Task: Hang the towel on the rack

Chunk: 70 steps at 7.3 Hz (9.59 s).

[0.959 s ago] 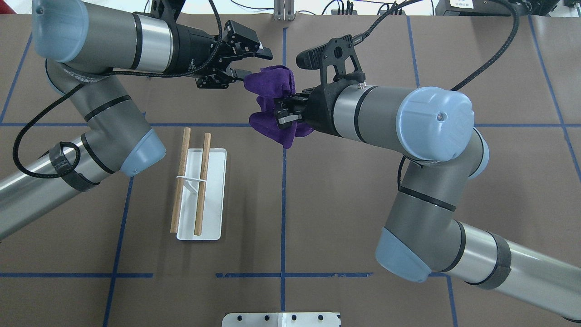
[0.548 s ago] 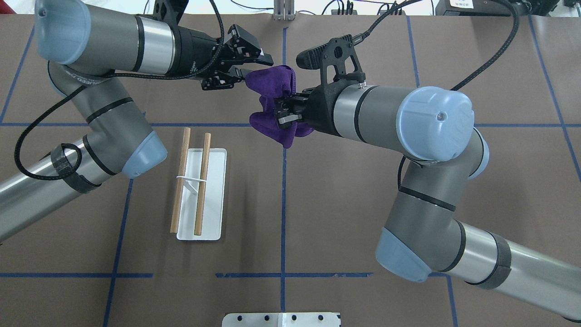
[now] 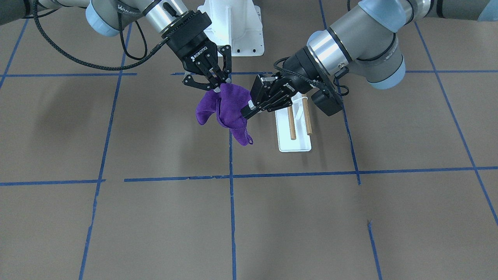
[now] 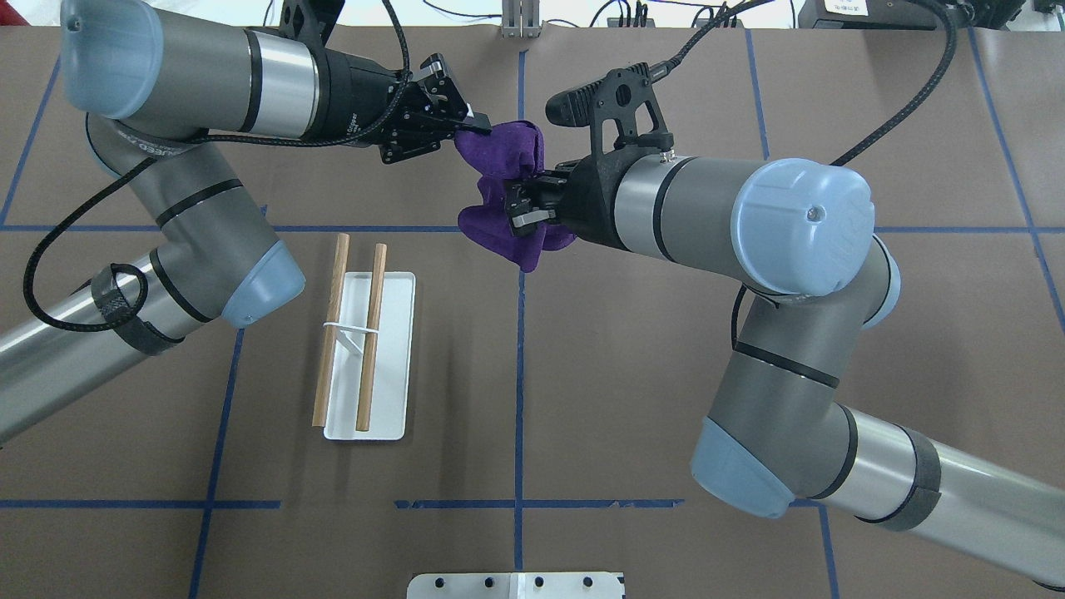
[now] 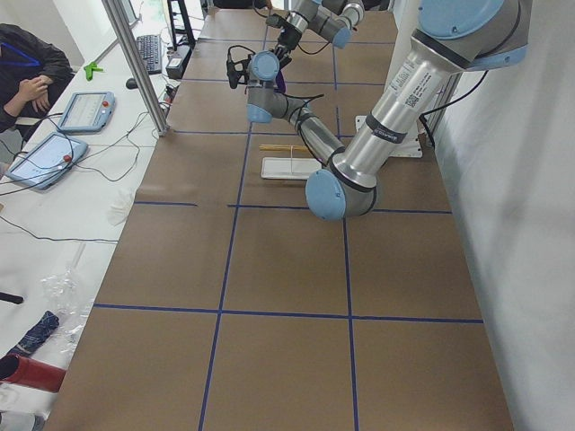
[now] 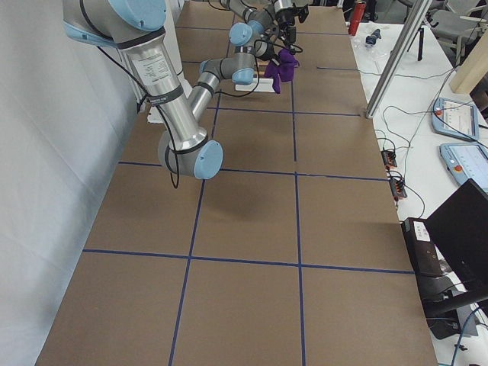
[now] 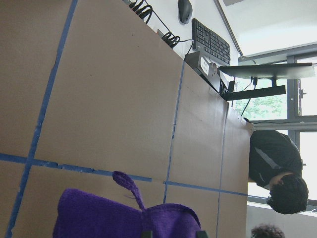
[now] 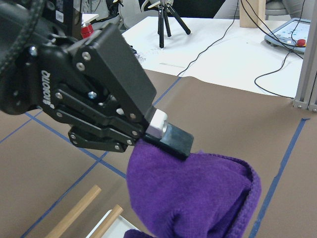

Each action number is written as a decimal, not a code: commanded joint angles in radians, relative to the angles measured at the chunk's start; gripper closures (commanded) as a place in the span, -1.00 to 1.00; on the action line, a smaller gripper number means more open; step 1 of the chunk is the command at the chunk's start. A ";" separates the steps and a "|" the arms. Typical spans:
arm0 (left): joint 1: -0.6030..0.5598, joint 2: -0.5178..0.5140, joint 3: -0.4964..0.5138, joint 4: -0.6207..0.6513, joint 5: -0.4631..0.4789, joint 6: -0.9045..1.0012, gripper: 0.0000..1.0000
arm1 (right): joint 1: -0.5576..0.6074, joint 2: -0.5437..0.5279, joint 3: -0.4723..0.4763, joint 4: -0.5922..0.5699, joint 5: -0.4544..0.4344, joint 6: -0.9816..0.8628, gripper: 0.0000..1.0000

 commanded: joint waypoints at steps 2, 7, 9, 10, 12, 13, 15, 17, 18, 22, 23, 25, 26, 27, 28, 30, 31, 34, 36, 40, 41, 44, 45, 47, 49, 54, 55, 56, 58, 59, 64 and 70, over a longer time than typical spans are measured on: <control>0.000 0.001 -0.002 -0.001 -0.002 0.000 1.00 | 0.001 -0.009 0.015 0.000 0.006 0.011 0.29; -0.002 0.004 -0.004 -0.001 -0.024 0.000 1.00 | 0.004 -0.070 0.107 -0.087 0.011 0.008 -1.00; -0.005 0.007 -0.019 0.002 -0.040 -0.008 1.00 | 0.071 -0.134 0.187 -0.200 0.101 -0.001 -1.00; -0.005 0.018 -0.055 0.016 -0.045 -0.009 1.00 | 0.169 -0.133 0.202 -0.303 0.226 -0.004 -1.00; -0.005 0.077 -0.153 0.062 0.027 0.000 1.00 | 0.335 -0.165 0.202 -0.426 0.386 -0.039 -1.00; -0.006 0.119 -0.233 0.092 0.091 0.003 1.00 | 0.390 -0.168 0.213 -0.575 0.400 -0.144 -1.00; 0.067 0.130 -0.400 0.314 0.281 0.004 1.00 | 0.461 -0.171 0.218 -0.788 0.399 -0.367 -1.00; 0.260 0.128 -0.580 0.664 0.604 0.053 1.00 | 0.533 -0.234 0.210 -0.805 0.411 -0.386 -1.00; 0.338 0.127 -0.637 0.798 0.735 0.069 1.00 | 0.559 -0.261 0.206 -0.805 0.431 -0.414 -1.00; 0.389 0.139 -0.691 1.060 0.842 0.110 1.00 | 0.653 -0.349 0.179 -0.851 0.505 -0.535 -1.00; 0.383 0.183 -0.714 1.073 0.844 0.110 1.00 | 0.660 -0.349 0.167 -0.851 0.506 -0.546 -1.00; 0.379 0.332 -0.816 1.094 0.844 0.110 1.00 | 0.661 -0.348 0.161 -0.848 0.515 -0.546 -1.00; 0.377 0.357 -0.821 1.097 0.844 0.109 1.00 | 0.662 -0.345 0.161 -0.848 0.516 -0.546 -1.00; 0.365 0.392 -0.820 1.097 0.844 0.109 1.00 | 0.665 -0.343 0.163 -0.848 0.517 -0.546 -1.00; 0.363 0.423 -0.811 1.097 0.844 0.109 1.00 | 0.670 -0.343 0.163 -0.848 0.529 -0.546 -1.00; 0.363 0.490 -0.751 1.097 0.932 0.106 1.00 | 0.673 -0.343 0.167 -0.848 0.534 -0.546 -1.00; 0.363 0.492 -0.707 1.097 0.943 0.101 1.00 | 0.673 -0.342 0.167 -0.848 0.534 -0.546 -1.00; 0.365 0.550 -0.625 1.085 1.006 0.096 1.00 | 0.677 -0.341 0.167 -0.850 0.540 -0.544 -1.00; 0.373 0.543 -0.582 1.085 1.006 0.096 0.93 | 0.677 -0.343 0.167 -0.850 0.542 -0.544 -1.00; 0.374 0.507 -0.554 1.083 0.994 0.173 -1.00 | 0.677 -0.380 0.163 -0.851 0.542 -0.544 -1.00; 0.367 0.501 -0.563 1.082 0.992 0.263 -1.00 | 0.691 -0.425 0.164 -0.848 0.545 -0.544 -1.00; 0.212 0.490 -0.570 1.074 0.779 0.598 -1.00 | 0.784 -0.515 0.112 -0.870 0.557 -0.729 -1.00; 0.151 0.487 -0.567 1.076 0.721 0.718 -1.00 | 0.818 -0.516 0.068 -0.871 0.557 -0.810 -1.00; 0.020 0.483 -0.538 1.079 0.577 0.948 -1.00 | 0.887 -0.559 0.023 -0.864 0.560 -0.933 -1.00; -0.162 0.469 -0.460 1.077 0.346 1.226 -1.00 | 0.943 -0.579 -0.021 -0.861 0.616 -0.944 -1.00; -0.584 0.556 -0.231 1.093 -0.092 1.836 -1.00 | 1.000 -0.567 -0.118 -0.856 0.776 -0.804 -1.00; -0.658 0.558 -0.152 1.119 -0.118 1.924 -1.00 | 1.001 -0.570 -0.114 -0.839 0.788 -0.803 -1.00; -0.721 0.558 -0.070 1.122 -0.194 1.930 -1.00 | 1.001 -0.590 -0.135 -0.800 0.839 -0.803 -1.00; -0.744 0.631 -0.043 1.117 -0.212 1.949 -1.00 | 1.001 -0.596 -0.163 -0.772 0.861 -0.811 -1.00; -0.744 0.650 -0.051 1.111 -0.212 1.948 -1.00 | 1.001 -0.596 -0.172 -0.773 0.859 -0.808 -1.00; -0.741 0.642 -0.053 1.156 -0.219 1.934 -1.00 | 1.009 -0.627 -0.239 -0.729 0.864 -0.843 -1.00; -0.744 0.619 -0.056 1.157 -0.219 1.933 -1.00 | 1.046 -0.619 -0.259 -0.712 0.858 -0.854 -1.00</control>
